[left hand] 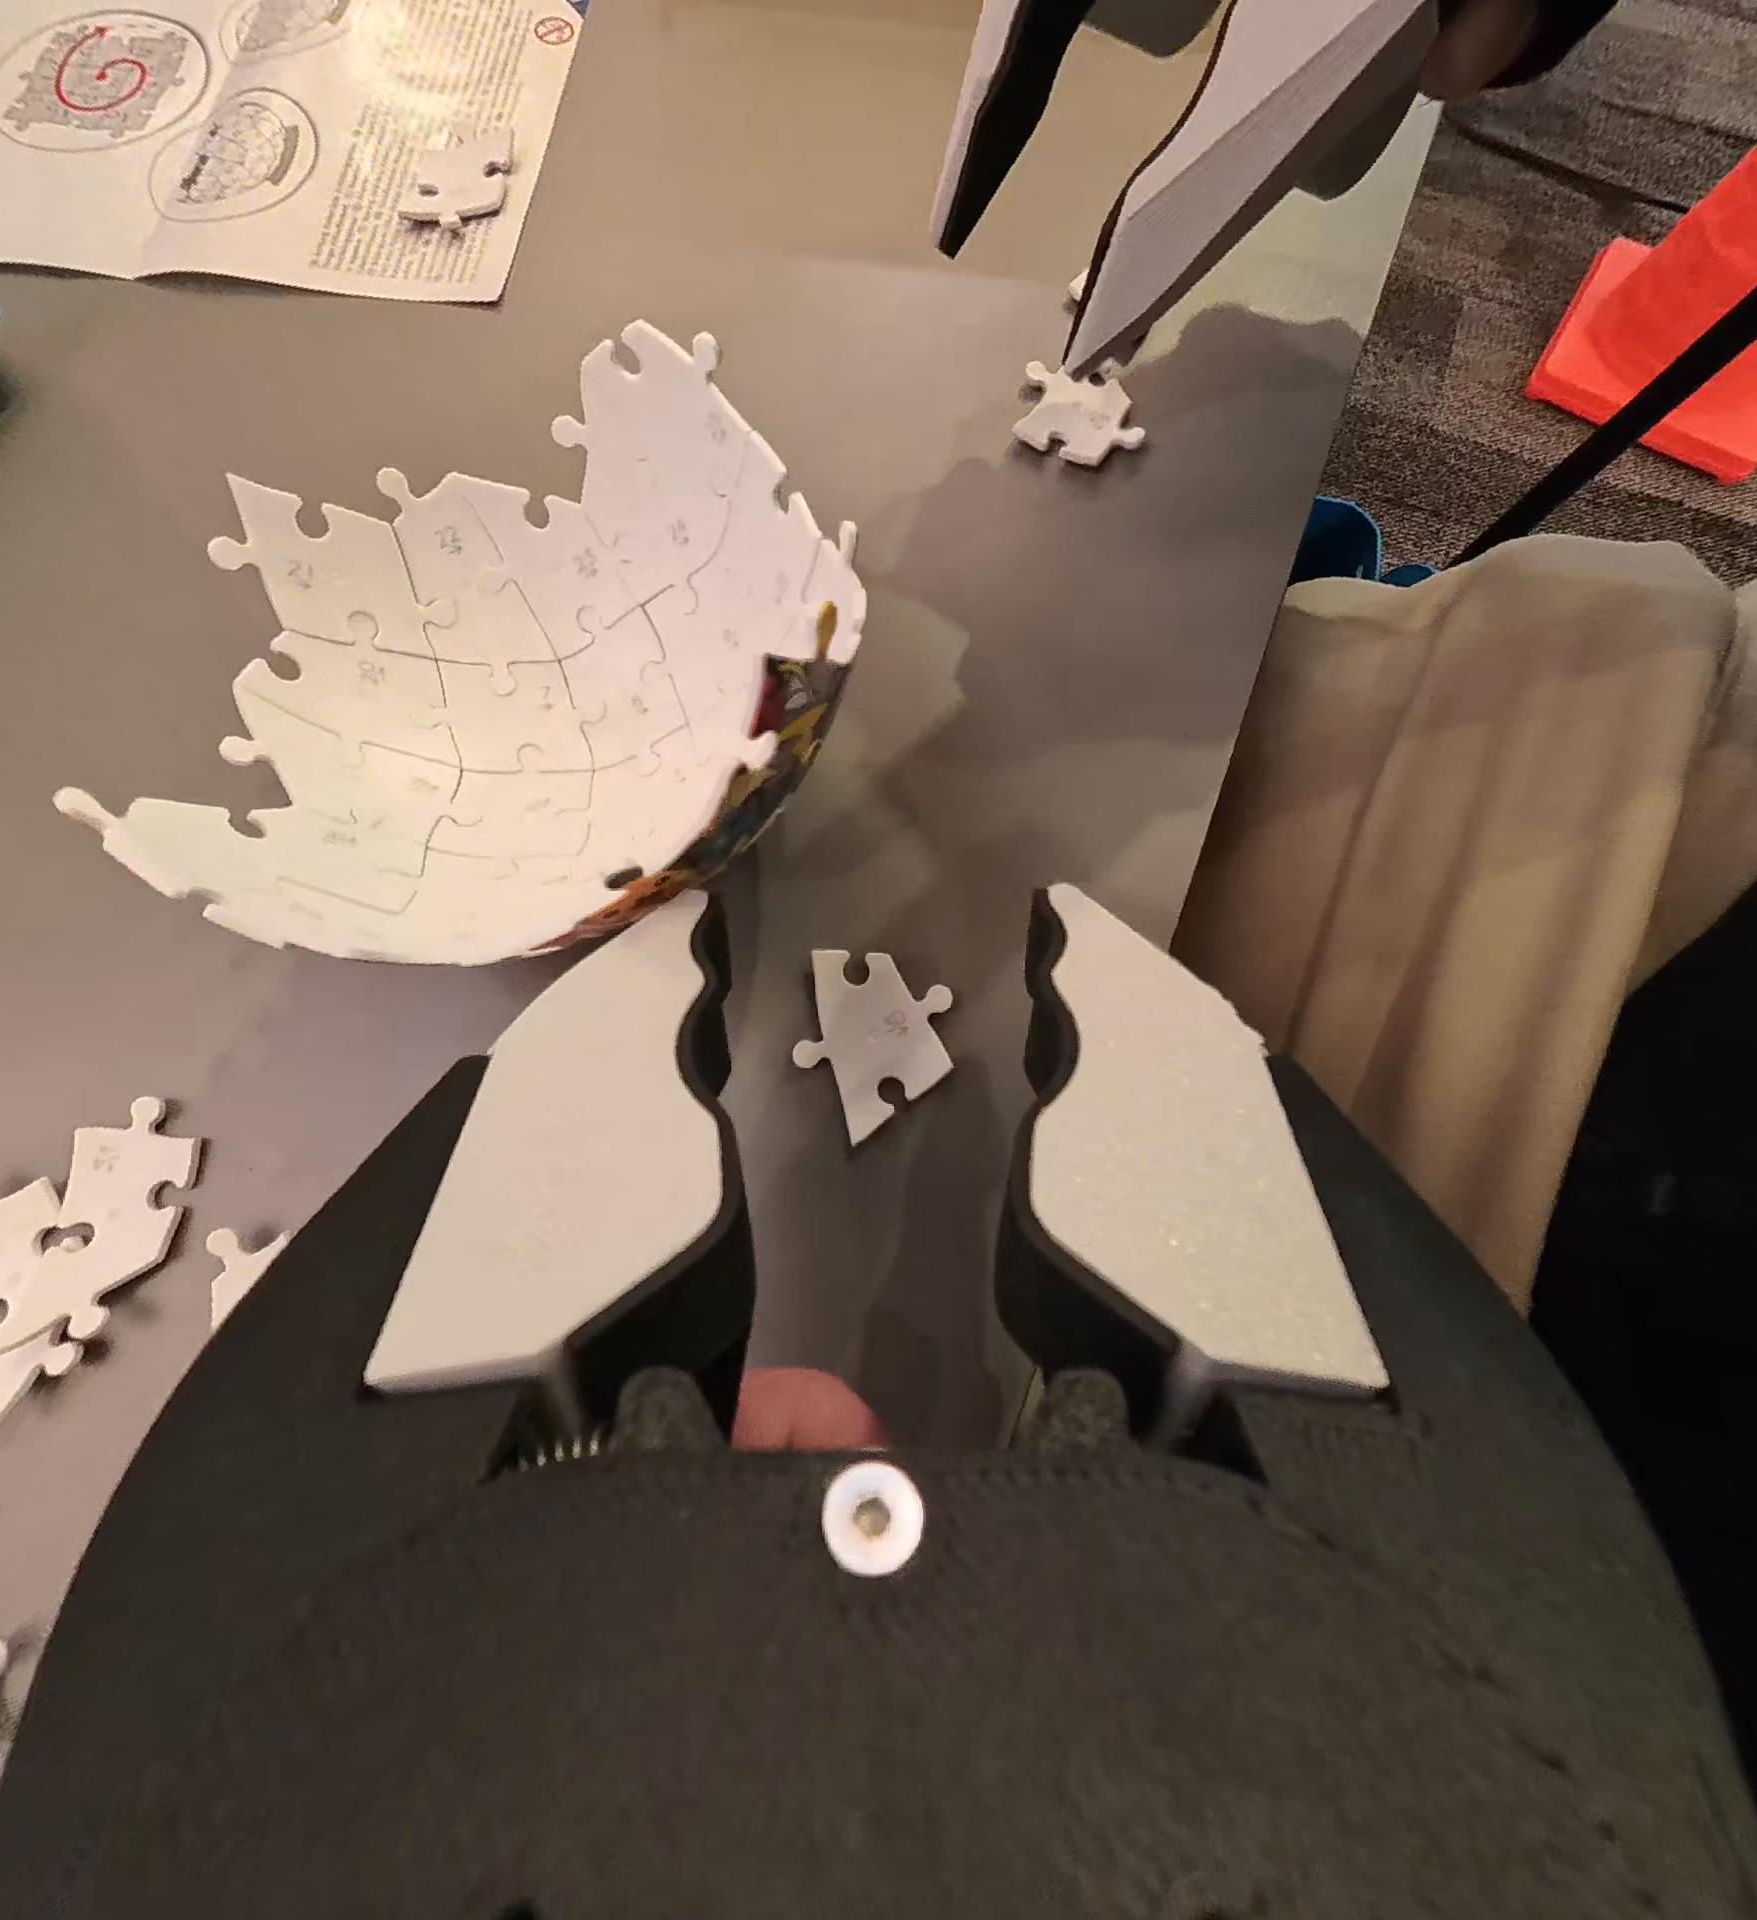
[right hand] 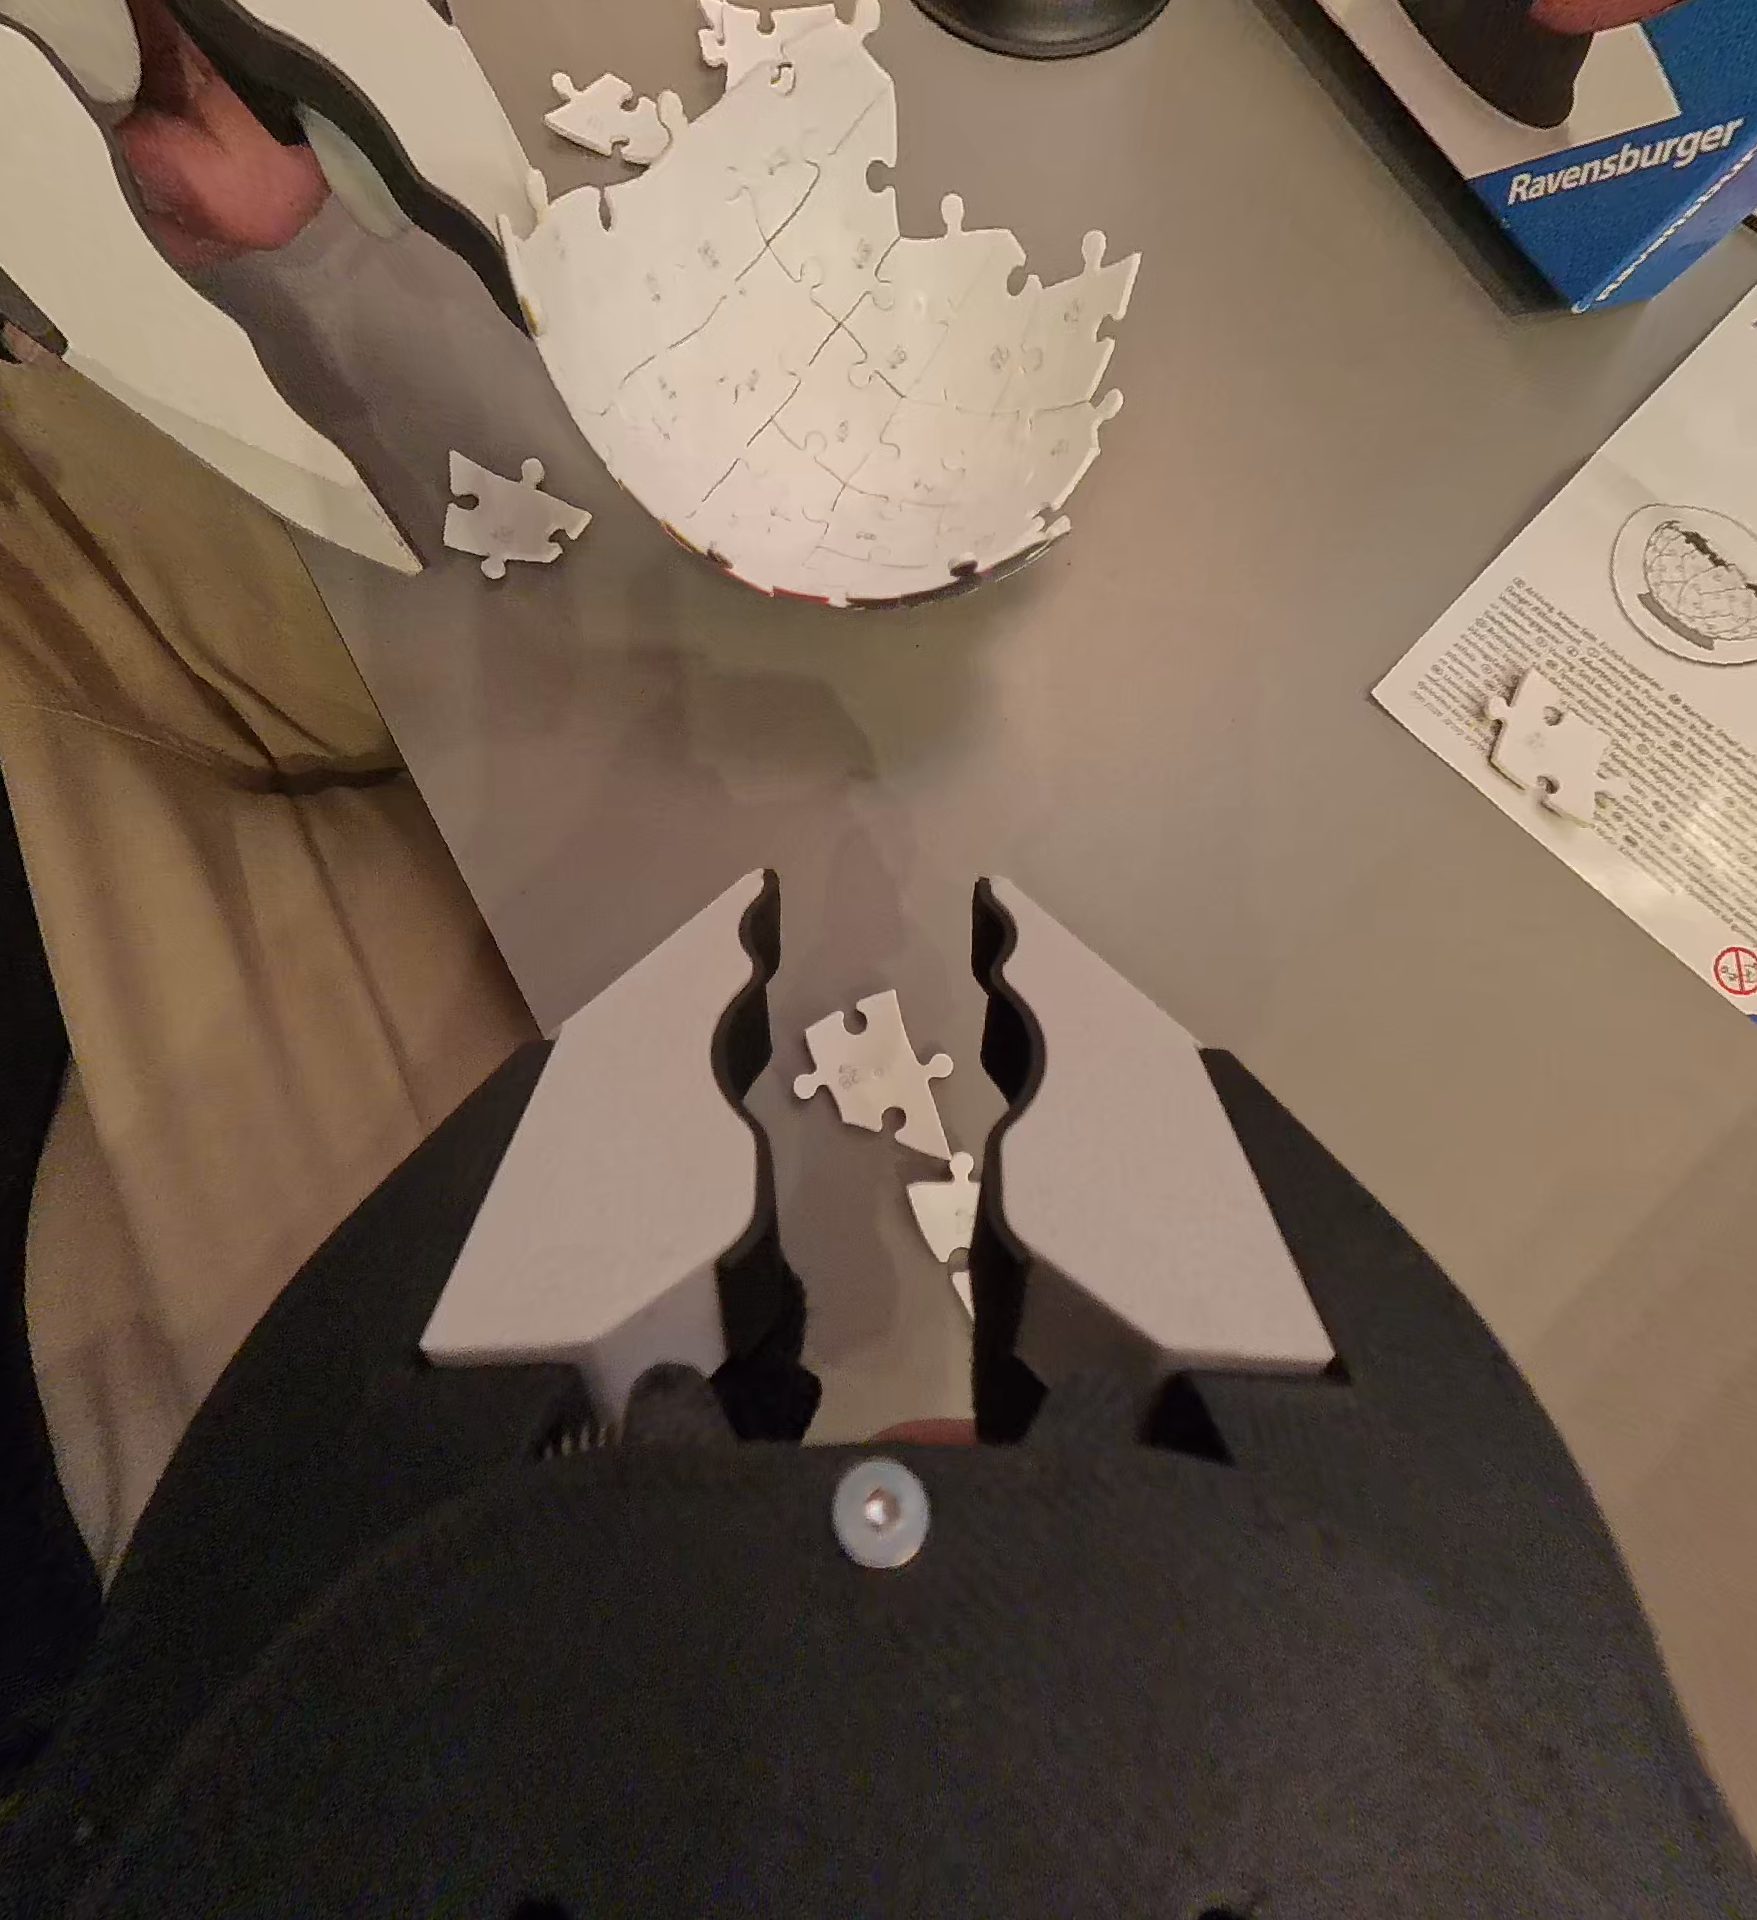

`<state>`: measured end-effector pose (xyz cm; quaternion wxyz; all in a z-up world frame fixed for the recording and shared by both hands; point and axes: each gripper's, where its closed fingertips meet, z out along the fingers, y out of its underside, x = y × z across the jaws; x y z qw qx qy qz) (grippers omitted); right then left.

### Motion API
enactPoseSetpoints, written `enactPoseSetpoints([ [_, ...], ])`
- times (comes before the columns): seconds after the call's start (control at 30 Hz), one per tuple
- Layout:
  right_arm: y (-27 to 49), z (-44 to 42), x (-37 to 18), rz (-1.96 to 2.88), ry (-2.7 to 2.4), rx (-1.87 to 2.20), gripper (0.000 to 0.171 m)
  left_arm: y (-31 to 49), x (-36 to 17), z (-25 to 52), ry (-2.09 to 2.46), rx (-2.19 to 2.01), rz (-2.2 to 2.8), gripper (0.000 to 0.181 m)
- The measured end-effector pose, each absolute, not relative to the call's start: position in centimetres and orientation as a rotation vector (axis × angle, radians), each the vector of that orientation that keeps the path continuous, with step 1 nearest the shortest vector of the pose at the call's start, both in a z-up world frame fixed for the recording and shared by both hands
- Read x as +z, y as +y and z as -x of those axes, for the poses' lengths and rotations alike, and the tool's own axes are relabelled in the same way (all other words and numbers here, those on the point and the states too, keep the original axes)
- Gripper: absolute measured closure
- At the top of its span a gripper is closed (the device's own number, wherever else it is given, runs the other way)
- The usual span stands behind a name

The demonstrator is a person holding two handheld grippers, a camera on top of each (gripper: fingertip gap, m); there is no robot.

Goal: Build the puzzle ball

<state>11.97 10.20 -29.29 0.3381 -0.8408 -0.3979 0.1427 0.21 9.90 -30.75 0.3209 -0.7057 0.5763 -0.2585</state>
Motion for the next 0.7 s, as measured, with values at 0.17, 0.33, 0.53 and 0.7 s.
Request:
enactPoseSetpoints([
  [0.17,10.9,-14.6,-28.8,2.218,-0.957,0.3,0.136,9.8,-30.7,0.2,1.543,-0.679,1.846,0.127],
  [0.33,10.4,-17.6,-28.5,2.255,-0.912,0.261,0.138,10.0,-30.0,0.5,1.534,-0.725,1.838,0.127],
  [0.53,8.6,-19.2,-30.1,2.351,-0.979,0.235,0.137,9.2,-30.5,0.6,1.606,-0.689,1.81,0.127],
  [0.7,7.8,-20.8,-30.1,2.378,-0.943,0.25,0.138,8.4,-29.8,1.2,1.65,-0.723,1.777,0.128],
])
